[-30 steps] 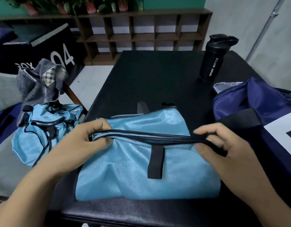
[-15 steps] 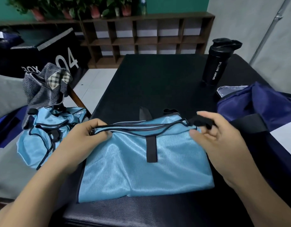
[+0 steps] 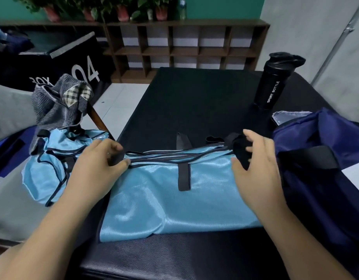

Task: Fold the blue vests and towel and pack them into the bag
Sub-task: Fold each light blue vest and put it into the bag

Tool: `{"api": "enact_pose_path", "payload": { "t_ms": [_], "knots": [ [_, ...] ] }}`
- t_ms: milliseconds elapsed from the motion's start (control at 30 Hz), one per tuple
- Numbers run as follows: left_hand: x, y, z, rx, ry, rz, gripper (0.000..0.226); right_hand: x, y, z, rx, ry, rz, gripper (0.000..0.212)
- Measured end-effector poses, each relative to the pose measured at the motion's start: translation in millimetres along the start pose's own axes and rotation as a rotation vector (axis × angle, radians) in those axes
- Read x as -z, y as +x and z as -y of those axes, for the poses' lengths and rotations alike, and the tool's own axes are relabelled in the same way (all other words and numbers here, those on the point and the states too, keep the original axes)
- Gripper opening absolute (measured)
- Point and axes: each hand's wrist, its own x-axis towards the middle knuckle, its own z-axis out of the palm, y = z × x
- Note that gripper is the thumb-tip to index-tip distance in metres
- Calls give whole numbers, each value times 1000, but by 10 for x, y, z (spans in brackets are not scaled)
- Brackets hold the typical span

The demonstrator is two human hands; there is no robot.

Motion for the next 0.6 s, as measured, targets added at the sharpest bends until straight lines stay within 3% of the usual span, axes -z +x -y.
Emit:
{"api": "enact_pose_path", "payload": {
  "t_ms": [133, 267, 400, 500, 600],
  "knots": [
    [-53, -97, -207, -174, 34, -55, 27, -17, -130, 106, 339, -87, -4, 38],
    [-264, -327, -508, -380, -25, 138, 20, -168, -227, 105, 495, -142, 266, 12],
    [-526, -445, -625, -552, -24, 292, 16, -242, -271, 73, 483, -230, 368, 9],
    [-585, -457, -641, -565, -16, 329, 23, -246, -275, 72, 482, -293, 352, 9],
    [-587, -463, -623, -536, -44, 352, 34, -264, -280, 50, 479, -357, 345, 32]
  ]
}}
